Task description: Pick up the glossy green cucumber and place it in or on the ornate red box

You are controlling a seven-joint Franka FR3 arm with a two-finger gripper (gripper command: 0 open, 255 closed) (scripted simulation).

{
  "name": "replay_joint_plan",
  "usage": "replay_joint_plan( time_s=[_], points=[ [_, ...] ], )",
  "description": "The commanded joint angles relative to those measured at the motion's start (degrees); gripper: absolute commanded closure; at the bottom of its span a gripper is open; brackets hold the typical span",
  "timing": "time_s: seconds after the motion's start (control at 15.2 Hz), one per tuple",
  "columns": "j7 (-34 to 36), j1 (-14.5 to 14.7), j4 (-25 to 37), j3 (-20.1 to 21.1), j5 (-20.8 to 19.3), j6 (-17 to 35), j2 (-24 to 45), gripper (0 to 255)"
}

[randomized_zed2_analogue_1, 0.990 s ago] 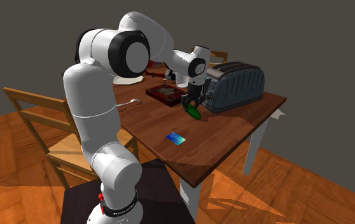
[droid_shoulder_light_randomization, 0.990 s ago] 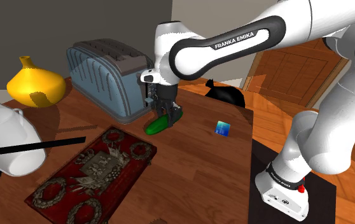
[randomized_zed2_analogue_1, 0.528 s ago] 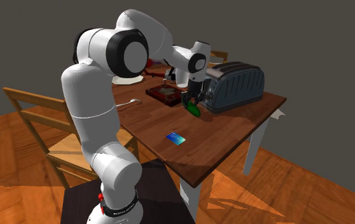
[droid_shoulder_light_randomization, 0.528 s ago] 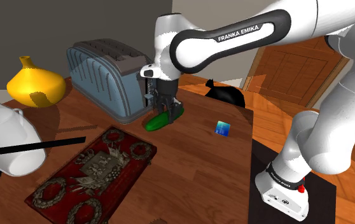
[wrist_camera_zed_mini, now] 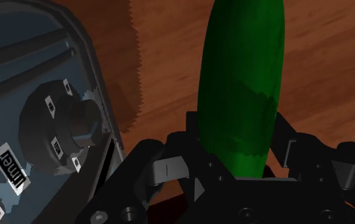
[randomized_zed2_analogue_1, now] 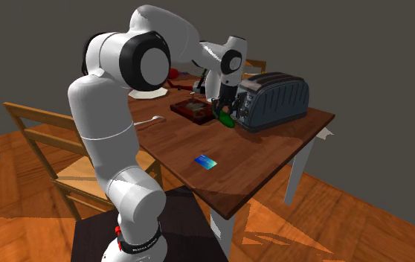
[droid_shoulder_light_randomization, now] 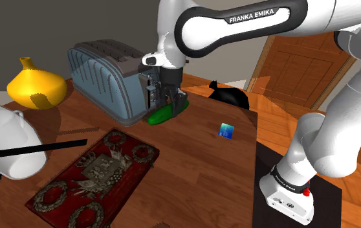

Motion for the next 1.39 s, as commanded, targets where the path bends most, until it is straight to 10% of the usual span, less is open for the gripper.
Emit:
replay_joint_plan(
  time_s=[0.0,0.66,1.32],
  points=[
    [0.10,-0.04,1.21,-0.04,-0.04,-1.48,-0.28,255],
    [0.84,-0.12,7.95,-0.15,-0.20,-8.58,-0.67,255],
    [13.98,6.49,21.74,6.06,-1.43,-9.57,10.63,255]
  ],
)
